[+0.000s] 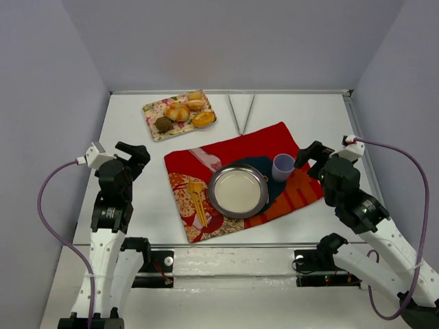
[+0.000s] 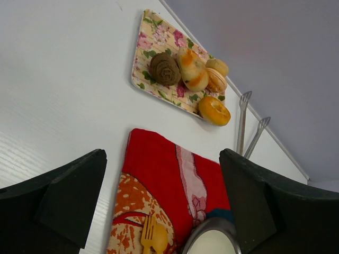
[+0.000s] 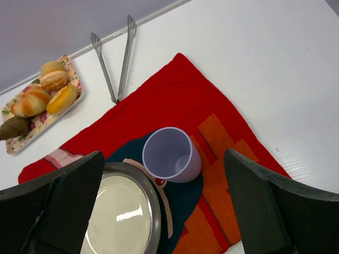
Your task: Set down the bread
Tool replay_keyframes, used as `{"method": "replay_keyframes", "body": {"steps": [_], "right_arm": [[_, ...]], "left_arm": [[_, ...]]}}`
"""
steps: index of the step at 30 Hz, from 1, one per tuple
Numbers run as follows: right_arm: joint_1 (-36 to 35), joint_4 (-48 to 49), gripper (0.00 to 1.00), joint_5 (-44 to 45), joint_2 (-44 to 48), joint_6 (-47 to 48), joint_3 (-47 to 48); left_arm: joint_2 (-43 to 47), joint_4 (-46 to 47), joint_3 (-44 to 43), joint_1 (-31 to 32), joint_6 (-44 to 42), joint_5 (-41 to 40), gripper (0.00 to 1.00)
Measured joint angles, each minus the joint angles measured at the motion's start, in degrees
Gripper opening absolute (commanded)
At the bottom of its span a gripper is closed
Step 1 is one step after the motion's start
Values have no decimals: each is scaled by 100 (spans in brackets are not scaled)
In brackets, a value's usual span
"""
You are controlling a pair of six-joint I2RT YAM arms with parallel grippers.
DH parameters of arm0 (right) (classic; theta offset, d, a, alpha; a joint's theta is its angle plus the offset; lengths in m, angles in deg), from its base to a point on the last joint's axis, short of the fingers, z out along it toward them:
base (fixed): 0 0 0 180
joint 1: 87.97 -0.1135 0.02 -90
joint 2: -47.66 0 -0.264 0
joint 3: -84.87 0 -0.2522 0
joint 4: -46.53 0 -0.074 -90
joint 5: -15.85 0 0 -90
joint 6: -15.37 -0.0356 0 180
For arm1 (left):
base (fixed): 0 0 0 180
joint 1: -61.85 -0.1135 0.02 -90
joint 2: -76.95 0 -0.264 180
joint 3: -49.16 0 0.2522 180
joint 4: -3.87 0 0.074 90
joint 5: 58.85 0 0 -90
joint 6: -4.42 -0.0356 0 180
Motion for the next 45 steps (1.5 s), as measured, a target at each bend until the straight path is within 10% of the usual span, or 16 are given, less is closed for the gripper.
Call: {"method": "replay_keyframes", "body": {"steps": [17, 45], "right_arm": [[0, 177, 100, -789, -876, 911, 468], [352, -1025, 100, -1784, -10321, 1755, 8520]], "left_arm": [[-208, 17, 0, 0, 4, 162, 99], [-531, 352, 44, 2, -70, 728, 99]]}}
